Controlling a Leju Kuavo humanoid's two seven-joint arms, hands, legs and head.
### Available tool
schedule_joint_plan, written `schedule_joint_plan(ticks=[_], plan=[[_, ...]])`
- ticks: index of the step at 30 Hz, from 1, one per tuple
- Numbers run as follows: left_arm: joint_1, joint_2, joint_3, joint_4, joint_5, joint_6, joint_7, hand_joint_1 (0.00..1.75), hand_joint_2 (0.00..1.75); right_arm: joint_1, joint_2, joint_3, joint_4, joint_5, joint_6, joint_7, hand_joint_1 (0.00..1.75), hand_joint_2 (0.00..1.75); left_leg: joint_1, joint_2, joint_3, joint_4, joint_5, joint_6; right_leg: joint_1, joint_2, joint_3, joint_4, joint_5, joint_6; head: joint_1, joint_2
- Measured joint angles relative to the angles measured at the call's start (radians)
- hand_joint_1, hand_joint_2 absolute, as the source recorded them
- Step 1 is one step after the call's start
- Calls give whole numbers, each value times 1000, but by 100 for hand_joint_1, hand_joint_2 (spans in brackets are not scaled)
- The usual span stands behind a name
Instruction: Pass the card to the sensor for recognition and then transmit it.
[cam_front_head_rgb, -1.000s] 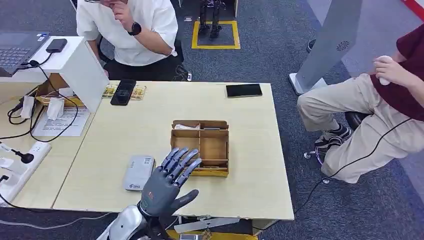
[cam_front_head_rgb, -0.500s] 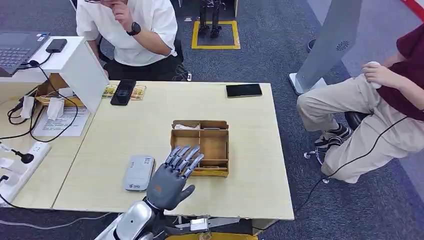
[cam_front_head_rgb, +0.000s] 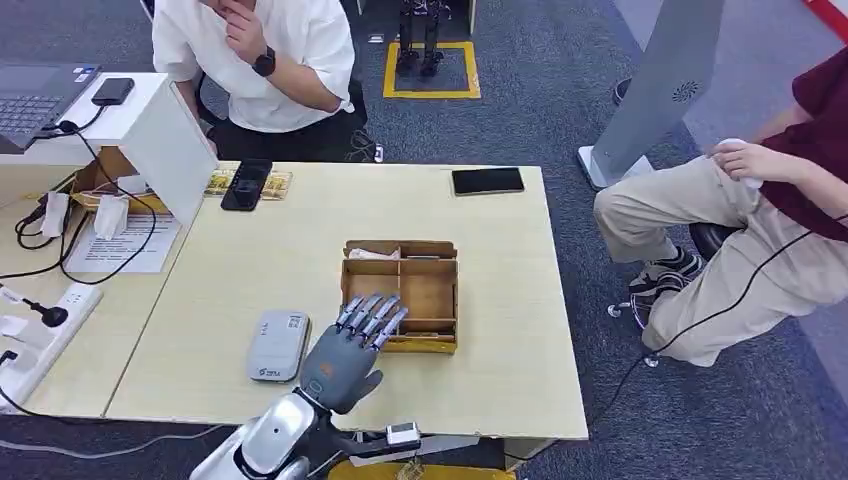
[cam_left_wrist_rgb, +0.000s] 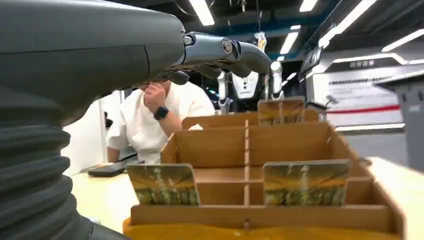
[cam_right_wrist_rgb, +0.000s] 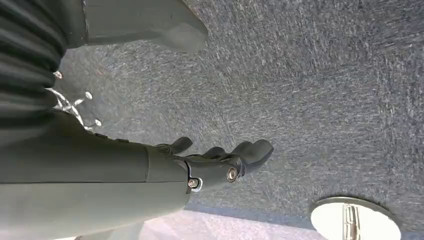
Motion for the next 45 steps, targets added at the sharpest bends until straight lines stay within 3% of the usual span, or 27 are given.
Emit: schedule_joint_plan(ticks=[6,14,24,32,45], plan=[[-10,5,0,20,-20,-64,47,0,175,0,0,5,0,-7,1,10,0,175,0,0,0,0,0,0,0,0,0,0,0,0,0,0],[-15,4,0,44,-21,-76,61,0,175,0,0,7,0,-7,2,10,0,175,0,0,0,0,0,0,0,0,0,0,0,0,0,0],[-14,1,0,53,-21,-59,81,0,175,0,0,8,0,-8,0,10,0,175,0,0,0,0,0,0,0,0,0,0,0,0,0,0],[15,-21,34,39,-61,28,124,0,175,1,0,11,0,-21,-2,12,0,175,0,0,0,0,0,0,0,0,0,0,0,0,0,0],[44,-59,101,26,-112,40,164,0,175,1,0,14,0,-28,-2,20,0,175,0,0,0,0,0,0,0,0,0,0,0,0,0,0]])
